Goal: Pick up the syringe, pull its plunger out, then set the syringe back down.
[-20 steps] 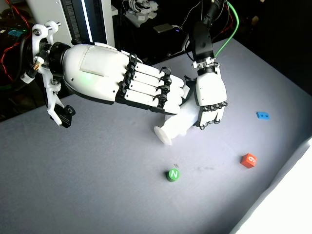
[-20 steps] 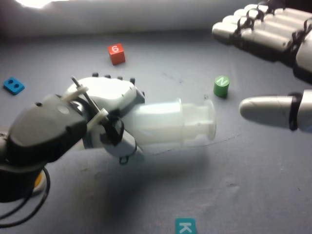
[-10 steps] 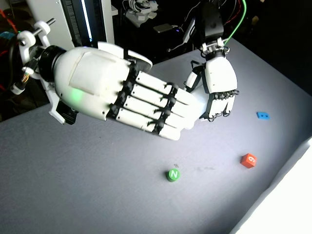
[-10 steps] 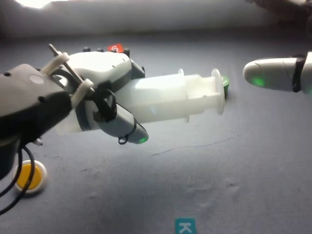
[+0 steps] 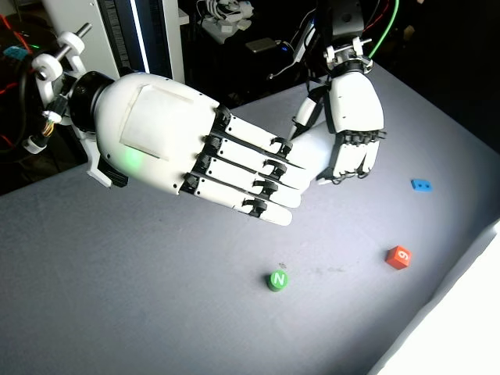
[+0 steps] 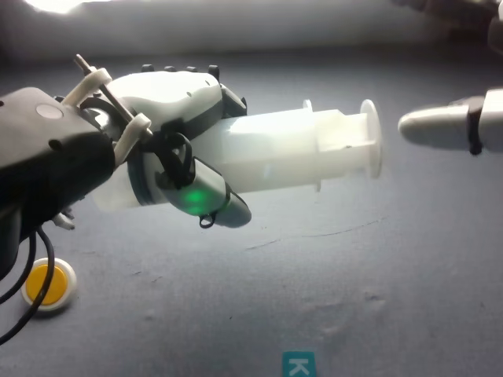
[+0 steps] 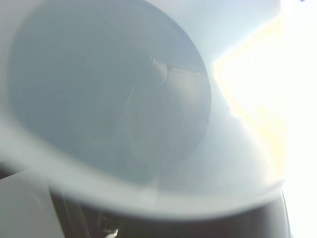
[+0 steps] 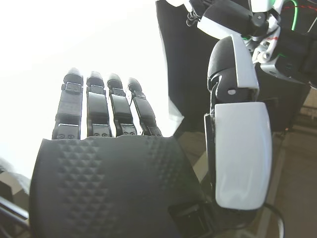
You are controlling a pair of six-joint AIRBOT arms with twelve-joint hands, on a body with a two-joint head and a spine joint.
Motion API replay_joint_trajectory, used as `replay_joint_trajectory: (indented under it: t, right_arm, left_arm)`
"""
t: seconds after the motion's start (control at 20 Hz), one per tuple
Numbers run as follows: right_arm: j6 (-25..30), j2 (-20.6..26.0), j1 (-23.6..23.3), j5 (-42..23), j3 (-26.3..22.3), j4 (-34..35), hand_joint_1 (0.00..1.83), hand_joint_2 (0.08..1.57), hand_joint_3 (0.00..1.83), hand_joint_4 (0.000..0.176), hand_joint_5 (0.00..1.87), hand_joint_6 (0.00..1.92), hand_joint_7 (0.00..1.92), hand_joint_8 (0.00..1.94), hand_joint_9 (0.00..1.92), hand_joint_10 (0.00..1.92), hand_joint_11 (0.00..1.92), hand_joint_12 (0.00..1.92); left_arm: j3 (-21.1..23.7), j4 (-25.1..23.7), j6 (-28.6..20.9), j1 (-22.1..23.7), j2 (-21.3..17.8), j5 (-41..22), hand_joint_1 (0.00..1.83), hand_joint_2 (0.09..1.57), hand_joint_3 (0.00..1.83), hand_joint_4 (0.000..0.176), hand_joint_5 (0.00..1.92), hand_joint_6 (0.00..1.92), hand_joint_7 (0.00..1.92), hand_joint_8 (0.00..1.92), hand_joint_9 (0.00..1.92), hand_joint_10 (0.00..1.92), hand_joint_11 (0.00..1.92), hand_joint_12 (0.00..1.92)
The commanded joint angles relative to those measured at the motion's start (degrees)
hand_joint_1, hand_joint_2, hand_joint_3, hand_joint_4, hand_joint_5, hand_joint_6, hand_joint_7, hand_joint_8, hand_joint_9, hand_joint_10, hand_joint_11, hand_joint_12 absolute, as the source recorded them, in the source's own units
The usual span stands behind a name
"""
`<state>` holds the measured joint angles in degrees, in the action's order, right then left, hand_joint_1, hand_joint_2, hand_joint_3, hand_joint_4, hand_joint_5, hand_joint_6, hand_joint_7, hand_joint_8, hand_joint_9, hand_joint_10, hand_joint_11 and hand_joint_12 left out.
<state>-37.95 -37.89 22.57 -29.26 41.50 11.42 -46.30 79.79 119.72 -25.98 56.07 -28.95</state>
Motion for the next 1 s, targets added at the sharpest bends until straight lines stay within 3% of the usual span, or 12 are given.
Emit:
replay_joint_trajectory:
  t: [0.0, 0.25, 0.3, 0.4, 0.6, 0.65, 0.8, 0.9, 0.95]
  right_arm:
    - [0.8, -0.1, -1.0, -5.2, 0.1, -0.2, 0.73, 1.09, 0.01, 0.0, 0.0, 0.0, 0.0, 0.0, 0.01, 0.0, 0.0, 0.0]
    - [0.9, -2.0, -2.5, -1.8, 0.4, 2.1, 0.69, 1.2, 0.05, 0.0, 0.0, 0.0, 0.0, 0.0, 0.0, 0.0, 0.0, 0.0]
    - [0.5, -2.5, -2.3, -1.9, 0.6, 2.1, 0.69, 1.19, 0.05, 0.0, 0.0, 0.0, 0.0, 0.0, 0.0, 0.0, 0.0, 0.0]
    - [-1.2, -4.1, -1.7, -3.1, 1.4, 2.1, 0.88, 1.11, 0.0, 0.0, 0.0, 0.0, 0.0, 0.0, 0.0, 0.0, 0.0, 0.0]
    - [-3.0, -7.0, -0.8, -2.9, 3.5, 4.2, 0.81, 1.12, 0.01, 0.0, 0.0, 0.0, 0.0, 0.0, 0.0, 0.0, 0.0, 0.0]
    - [-3.1, -7.4, -0.6, -2.9, 3.6, 4.2, 0.86, 1.1, 0.0, 0.0, 0.0, 0.0, 0.0, 0.0, 0.0, 0.0, 0.0, 0.0]
    - [-3.7, -9.2, -0.4, -3.4, 4.2, 4.3, 0.76, 1.14, 0.02, 0.0, 0.0, 0.0, 0.0, 0.0, 0.0, 0.0, 0.0, 0.0]
    - [-3.8, -10.3, -0.1, -3.7, 4.9, 4.6, 0.85, 1.11, 0.0, 0.0, 0.0, 0.0, 0.0, 0.0, 0.0, 0.0, 0.0, 0.0]
    - [-3.8, -10.8, 0.2, -3.7, 5.5, 5.4, 0.81, 1.11, 0.0, 0.0, 0.0, 0.0, 0.0, 0.0, 0.0, 0.0, 0.0, 0.0]
  left_arm:
    - [0.0, -2.5, 0.1, 1.5, -0.4, -2.3, 1.37, 1.12, 0.0, 0.0, 0.97, 0.95, 1.02, 0.83, 0.84, 1.34, 0.52, 1.33]
    - [0.1, -1.7, 1.2, 2.7, -0.4, -1.8, 1.37, 1.12, 0.0, 0.0, 0.98, 0.9, 1.02, 0.88, 0.84, 1.36, 0.52, 1.37]
    - [0.1, -1.5, 1.3, 2.9, -0.4, -1.8, 1.37, 1.11, 0.0, 0.0, 0.99, 0.91, 1.02, 0.86, 0.84, 1.34, 0.53, 1.36]
    - [0.1, -0.8, 2.2, 3.3, -0.4, -1.8, 1.37, 1.13, 0.0, 0.0, 0.95, 0.98, 1.0, 0.88, 0.82, 1.38, 0.49, 1.4]
    - [0.1, -0.3, 2.6, 3.6, -0.4, -1.8, 1.37, 1.13, 0.0, 0.0, 0.94, 0.97, 1.0, 0.9, 0.82, 1.38, 0.49, 1.43]
    - [0.1, -0.3, 2.6, 3.6, -0.4, -1.8, 1.37, 1.11, 0.0, 0.0, 0.98, 0.9, 1.05, 0.84, 0.86, 1.32, 0.54, 1.34]
    - [0.1, 0.1, 3.1, 4.0, -0.4, -1.8, 1.37, 1.12, 0.0, 0.0, 0.95, 0.96, 1.03, 0.83, 0.84, 1.35, 0.52, 1.36]
    - [0.1, 0.5, 3.6, 4.2, -0.4, -1.8, 1.37, 1.12, 0.0, 0.0, 0.96, 0.92, 1.03, 0.85, 0.84, 1.36, 0.53, 1.4]
    - [0.1, 1.1, 4.2, 4.5, -0.4, -1.8, 1.37, 1.12, 0.0, 0.0, 0.95, 0.94, 1.02, 0.86, 0.83, 1.37, 0.51, 1.42]
